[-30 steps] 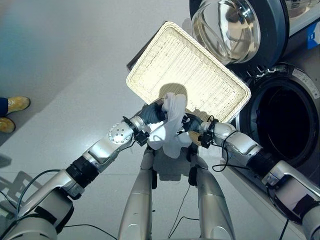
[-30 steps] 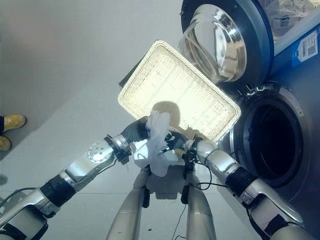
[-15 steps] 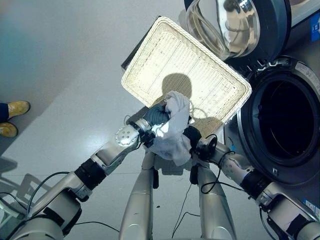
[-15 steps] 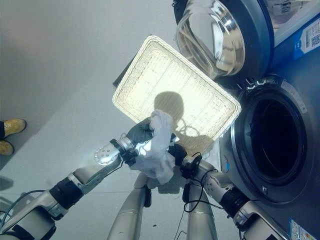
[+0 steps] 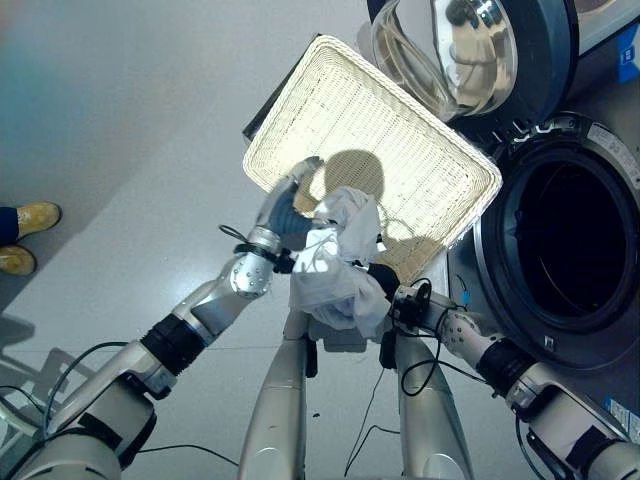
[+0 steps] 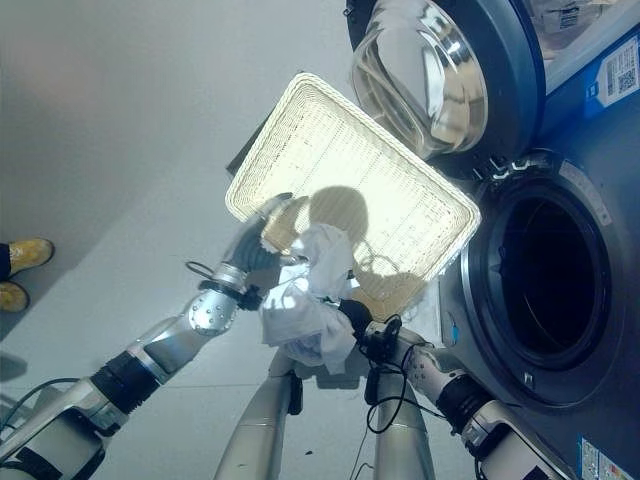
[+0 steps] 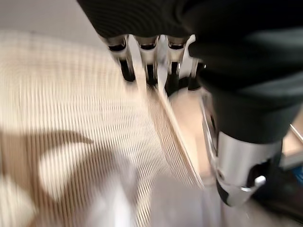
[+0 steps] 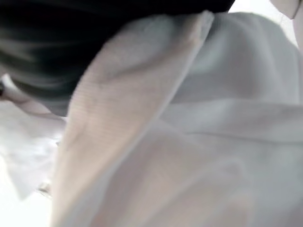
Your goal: Put the clothes into the washing machine.
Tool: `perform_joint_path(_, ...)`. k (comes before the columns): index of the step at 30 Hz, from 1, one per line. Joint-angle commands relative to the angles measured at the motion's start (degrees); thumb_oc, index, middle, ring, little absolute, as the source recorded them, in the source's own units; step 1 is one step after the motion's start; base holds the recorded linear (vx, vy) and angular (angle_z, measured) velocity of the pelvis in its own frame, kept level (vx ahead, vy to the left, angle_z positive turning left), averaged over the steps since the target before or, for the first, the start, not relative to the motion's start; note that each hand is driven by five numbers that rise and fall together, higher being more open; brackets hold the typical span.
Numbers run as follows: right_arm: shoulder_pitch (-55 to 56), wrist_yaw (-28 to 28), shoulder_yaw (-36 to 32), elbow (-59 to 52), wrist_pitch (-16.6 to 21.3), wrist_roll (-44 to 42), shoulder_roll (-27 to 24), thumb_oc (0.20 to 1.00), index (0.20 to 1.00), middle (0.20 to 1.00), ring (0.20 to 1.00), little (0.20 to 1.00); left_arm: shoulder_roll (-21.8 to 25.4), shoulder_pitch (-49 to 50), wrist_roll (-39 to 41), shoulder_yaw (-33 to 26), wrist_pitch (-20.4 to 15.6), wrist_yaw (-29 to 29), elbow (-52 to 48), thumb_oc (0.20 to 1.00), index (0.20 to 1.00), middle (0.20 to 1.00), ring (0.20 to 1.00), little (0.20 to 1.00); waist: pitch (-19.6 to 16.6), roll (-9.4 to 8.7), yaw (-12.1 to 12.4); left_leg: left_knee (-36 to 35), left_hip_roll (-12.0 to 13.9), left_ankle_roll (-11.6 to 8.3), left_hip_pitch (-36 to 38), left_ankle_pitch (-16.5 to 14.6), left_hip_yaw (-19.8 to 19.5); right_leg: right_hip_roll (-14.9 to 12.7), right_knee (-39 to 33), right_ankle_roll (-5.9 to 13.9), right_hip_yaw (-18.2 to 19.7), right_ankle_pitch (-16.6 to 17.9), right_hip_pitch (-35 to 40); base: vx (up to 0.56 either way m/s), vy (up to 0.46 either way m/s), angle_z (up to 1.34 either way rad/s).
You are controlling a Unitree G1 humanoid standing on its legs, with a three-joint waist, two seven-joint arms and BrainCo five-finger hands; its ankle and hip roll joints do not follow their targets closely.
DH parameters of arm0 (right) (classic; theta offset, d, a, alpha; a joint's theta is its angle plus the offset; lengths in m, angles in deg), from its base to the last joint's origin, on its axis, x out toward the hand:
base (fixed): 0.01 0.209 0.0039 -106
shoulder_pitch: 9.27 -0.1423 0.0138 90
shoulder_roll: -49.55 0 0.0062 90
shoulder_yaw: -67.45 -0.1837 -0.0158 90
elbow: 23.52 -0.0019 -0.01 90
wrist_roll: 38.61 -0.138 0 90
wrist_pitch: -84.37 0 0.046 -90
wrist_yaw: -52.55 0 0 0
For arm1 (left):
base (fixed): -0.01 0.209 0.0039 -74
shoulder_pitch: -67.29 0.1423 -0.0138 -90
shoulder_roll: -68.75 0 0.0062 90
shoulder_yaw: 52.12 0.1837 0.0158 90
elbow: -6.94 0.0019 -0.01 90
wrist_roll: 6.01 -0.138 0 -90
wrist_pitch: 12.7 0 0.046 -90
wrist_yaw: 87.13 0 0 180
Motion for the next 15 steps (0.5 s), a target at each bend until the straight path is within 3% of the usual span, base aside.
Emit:
perform_joint_path(1, 2.42, 2.43, -3.75, -4.20, 4.45, -10.12, 1.09, 0.200, 0.200, 0.200, 0.200, 0.200, -0.68, -0.66, 1.53, -3.86, 1.15, -2.31, 1.99, 1.000, 1.000, 1.000, 1.000, 1.000, -1.07, 1.99, -0.85, 4.29, -5.19, 0.34, -1.22, -5.39, 4.13, 2.09, -2.08, 2.73, -1.63, -0.13, 0.65, 0.00, -0.011, -0.03)
perform_joint_path(4, 2.71, 1.48, -4.98, -3.99, 6.47, -11.98, 1.36, 0.200, 0.200, 0.200, 0.200, 0.200, -0.82, 0.06, 4.56, -4.74, 1.28, -2.75, 2.88, 1.000, 1.000, 1.000, 1.000, 1.000, -1.07, 2.18, -1.08, 4.26, -5.05, 0.21, -1.21, -5.37, 4.39, 2.22, -2.03, 2.74, -1.35, -0.16, 0.51, 0.00, 0.000, -0.09)
perform_joint_path(6, 3.20, -0.43, -9.13, -1.98, 13.16, -16.90, 1.74, 0.200, 0.200, 0.200, 0.200, 0.200, -1.95, 2.53, 13.52, -7.92, -0.26, -4.51, 7.23, 1.000, 1.000, 1.000, 1.000, 1.000, -1.07, 2.67, -1.64, 4.19, -4.64, -0.06, -1.23, -5.42, 5.14, 2.58, -1.78, 2.71, -0.63, -0.34, 0.01, 0.01, 0.001, -0.08)
perform_joint_path(8, 3.30, -1.16, -10.80, -1.37, 15.47, -18.92, 2.14, 0.200, 0.200, 0.200, 0.200, 0.200, -2.63, 3.44, 15.54, -9.04, -0.77, -4.91, 8.93, 1.000, 1.000, 1.000, 1.000, 1.000, -1.07, 2.83, -1.78, 4.01, -4.54, -0.14, -1.03, -5.46, 5.38, 2.70, -1.79, 2.72, -0.41, -0.45, 0.04, 0.01, -0.004, -0.16)
perform_joint_path(9, 3.40, -2.07, -13.27, -0.60, 18.56, -22.35, 2.43, 0.200, 0.200, 0.200, 0.200, 0.200, -3.38, 4.78, 19.46, -10.49, -2.00, -5.64, 11.52, 1.000, 1.000, 1.000, 1.000, 1.000, -1.07, 3.04, -2.05, 3.86, -4.32, -0.29, -0.83, -5.48, 5.80, 2.86, -1.74, 2.75, -0.17, -0.55, 0.01, 0.01, -0.006, -0.17)
perform_joint_path(10, 3.40, -2.07, -13.27, -0.60, 18.56, -22.36, 2.43, 0.200, 0.200, 0.200, 0.200, 0.200, -3.38, 4.77, 19.47, -10.48, -2.02, -5.64, 11.54, 1.000, 1.000, 1.000, 1.000, 1.000, -1.07, 3.04, -2.04, 3.85, -4.31, -0.29, -0.83, -5.49, 5.81, 2.86, -1.73, 2.75, -0.16, -0.55, 0.01, 0.01, -0.003, -0.13)
perform_joint_path(11, 3.86, -2.96, -17.23, 0.22, 22.34, -27.12, 2.95, 0.200, 0.200, 0.200, 0.200, 0.200, -4.82, 7.20, 22.52, -12.75, -3.92, -6.07, 14.63, 1.000, 1.000, 1.000, 1.000, 1.000, -1.07, 3.35, -2.42, 3.80, -4.08, -0.46, -0.58, -5.58, 6.24, 3.03, -1.60, 2.77, 0.25, -0.73, 0.02, 0.01, 0.005, -0.05)
perform_joint_path(15, 4.08, -4.93, -24.22, 1.50, 27.94, -34.47, 3.69, 0.200, 0.200, 0.200, 0.200, 0.200, -7.18, 10.74, 24.87, -15.28, -7.34, -6.33, 19.23, 1.000, 1.000, 1.000, 1.000, 1.000, -1.07, 3.93, -3.02, 3.65, -3.73, -0.66, -0.08, -5.81, 6.98, 3.42, -1.44, 2.62, 0.96, -1.04, 0.01, 0.03, 0.014, -0.11)
